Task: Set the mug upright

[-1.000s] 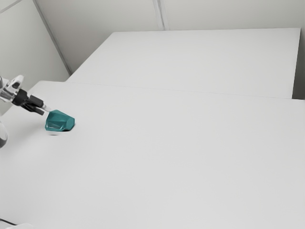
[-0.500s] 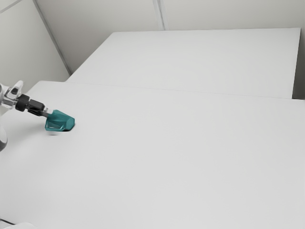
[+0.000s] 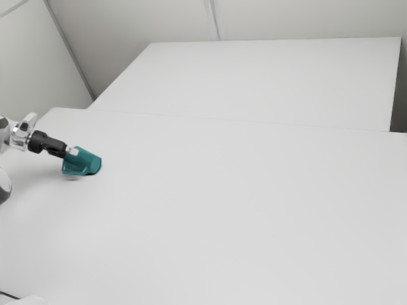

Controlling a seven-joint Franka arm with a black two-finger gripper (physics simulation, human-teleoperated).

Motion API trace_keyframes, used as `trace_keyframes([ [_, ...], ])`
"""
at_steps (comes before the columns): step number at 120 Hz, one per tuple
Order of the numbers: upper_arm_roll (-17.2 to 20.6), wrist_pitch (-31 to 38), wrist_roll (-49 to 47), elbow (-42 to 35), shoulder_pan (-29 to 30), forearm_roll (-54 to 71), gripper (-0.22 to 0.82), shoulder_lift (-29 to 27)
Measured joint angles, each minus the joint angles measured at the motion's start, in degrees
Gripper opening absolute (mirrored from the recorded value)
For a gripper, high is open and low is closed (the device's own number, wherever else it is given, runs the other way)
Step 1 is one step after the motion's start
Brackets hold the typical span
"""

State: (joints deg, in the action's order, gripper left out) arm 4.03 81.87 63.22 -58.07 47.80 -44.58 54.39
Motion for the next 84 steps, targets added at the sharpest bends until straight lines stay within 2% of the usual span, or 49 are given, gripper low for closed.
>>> trace_keyframes([
  [12, 0.0, -0.4, 0.3, 0.0, 0.0, -0.3, 0.3, 0.4],
  [30, 0.1, -1.0, 0.7, 0.1, 0.0, -0.7, 0.06, 0.2],
  [42, 0.2, -1.5, 0.9, 0.1, 0.0, -0.8, -0.04, 0.1],
  [59, 0.3, -2.1, 1.5, 0.1, 0.0, -1.4, -0.12, -0.2],
  [84, 0.7, -2.7, 2.3, -0.1, -0.2, -1.7, -0.16, -1.8],
])
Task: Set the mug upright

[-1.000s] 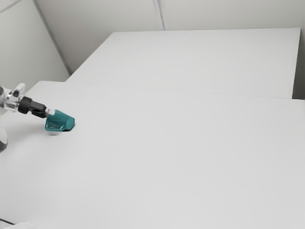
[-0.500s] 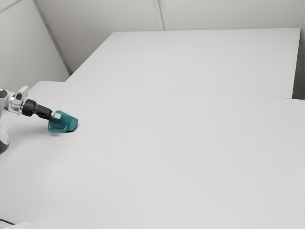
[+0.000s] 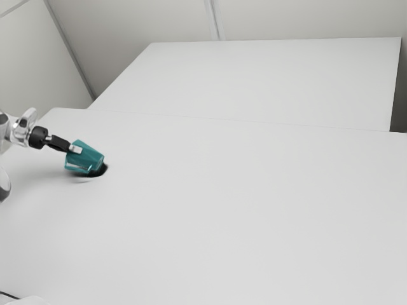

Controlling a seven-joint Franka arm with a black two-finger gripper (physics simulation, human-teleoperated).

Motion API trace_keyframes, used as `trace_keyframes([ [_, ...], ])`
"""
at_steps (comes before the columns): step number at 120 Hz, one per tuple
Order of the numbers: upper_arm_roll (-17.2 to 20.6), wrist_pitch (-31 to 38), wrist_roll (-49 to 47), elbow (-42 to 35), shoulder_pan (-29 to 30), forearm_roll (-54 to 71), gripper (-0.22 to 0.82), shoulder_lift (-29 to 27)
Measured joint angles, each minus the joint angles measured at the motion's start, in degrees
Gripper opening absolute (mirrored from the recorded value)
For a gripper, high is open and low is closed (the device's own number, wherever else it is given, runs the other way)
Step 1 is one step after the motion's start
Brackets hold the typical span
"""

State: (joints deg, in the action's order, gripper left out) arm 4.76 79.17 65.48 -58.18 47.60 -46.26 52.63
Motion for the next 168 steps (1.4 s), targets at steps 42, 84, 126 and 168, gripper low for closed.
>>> trace_keyframes([
  [42, 6.1, 12.7, 0.4, -17.5, -4.4, 10.9, -0.18, -17.0],
  [84, 14.3, 31.7, -8.4, -36.5, -8.5, 33.0, -0.18, -33.9],
  [126, 25.0, 40.8, -23.5, -57.0, -8.5, 38.4, -0.18, -49.9],
  [168, 31.7, 48.3, -36.7, -62.9, -11.2, 39.6, -0.18, -50.4],
])
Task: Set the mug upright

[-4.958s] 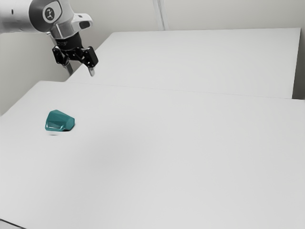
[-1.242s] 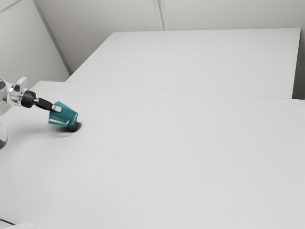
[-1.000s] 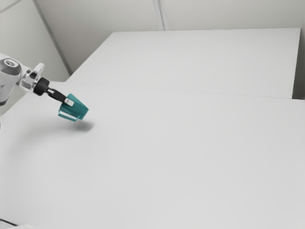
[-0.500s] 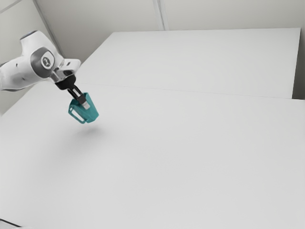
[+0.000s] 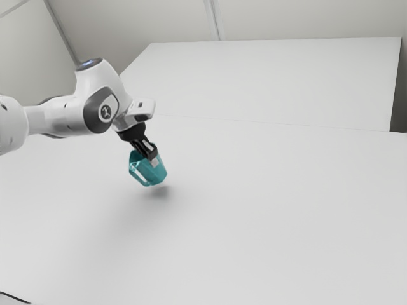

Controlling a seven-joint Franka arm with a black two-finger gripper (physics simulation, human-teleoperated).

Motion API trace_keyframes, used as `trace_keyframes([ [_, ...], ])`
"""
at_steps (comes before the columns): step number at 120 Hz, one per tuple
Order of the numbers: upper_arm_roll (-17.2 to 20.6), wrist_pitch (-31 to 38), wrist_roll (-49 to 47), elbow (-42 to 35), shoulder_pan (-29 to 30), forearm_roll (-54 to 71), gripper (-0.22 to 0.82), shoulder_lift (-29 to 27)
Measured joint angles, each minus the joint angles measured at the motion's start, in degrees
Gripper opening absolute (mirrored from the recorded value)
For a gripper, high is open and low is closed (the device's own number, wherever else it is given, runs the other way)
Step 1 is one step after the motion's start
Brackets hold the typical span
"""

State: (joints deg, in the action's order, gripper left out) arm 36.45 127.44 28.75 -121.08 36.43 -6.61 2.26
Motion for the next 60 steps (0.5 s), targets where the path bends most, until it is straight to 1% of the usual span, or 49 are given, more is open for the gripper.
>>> trace_keyframes([
  [27, 0.2, 3.2, -6.7, -1.1, 0.2, 6.5, -0.18, 2.1],
  [60, 0.8, 3.2, -13.3, -2.9, -1.0, 8.5, -0.18, 1.9],
])
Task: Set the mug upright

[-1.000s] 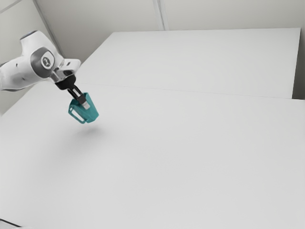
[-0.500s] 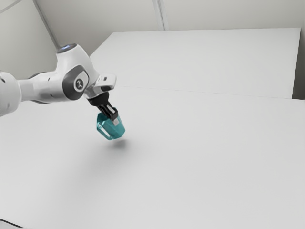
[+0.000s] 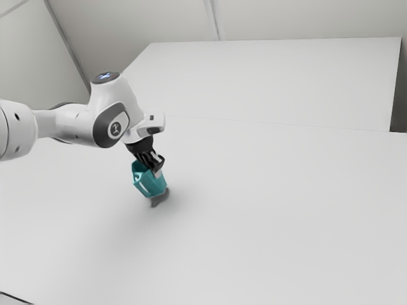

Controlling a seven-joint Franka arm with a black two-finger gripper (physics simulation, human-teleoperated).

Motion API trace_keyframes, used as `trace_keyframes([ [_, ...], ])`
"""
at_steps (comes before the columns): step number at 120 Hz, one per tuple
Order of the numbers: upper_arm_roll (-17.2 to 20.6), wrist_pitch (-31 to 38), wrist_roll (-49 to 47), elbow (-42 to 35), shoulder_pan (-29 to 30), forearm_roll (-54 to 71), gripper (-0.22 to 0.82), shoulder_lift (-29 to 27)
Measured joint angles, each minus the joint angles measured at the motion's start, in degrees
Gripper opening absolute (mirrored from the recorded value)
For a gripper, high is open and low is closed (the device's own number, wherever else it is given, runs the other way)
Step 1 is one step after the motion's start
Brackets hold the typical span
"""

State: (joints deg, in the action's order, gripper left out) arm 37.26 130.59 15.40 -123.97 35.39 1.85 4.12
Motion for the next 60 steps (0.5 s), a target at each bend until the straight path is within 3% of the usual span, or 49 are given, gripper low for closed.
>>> trace_keyframes([
  [48, 0.0, 0.4, -5.7, 0.0, -1.5, 1.4, -0.18, 3.2],
  [60, 0.0, 0.4, -6.3, -0.1, -1.8, 1.2, 0.03, 3.2],
])
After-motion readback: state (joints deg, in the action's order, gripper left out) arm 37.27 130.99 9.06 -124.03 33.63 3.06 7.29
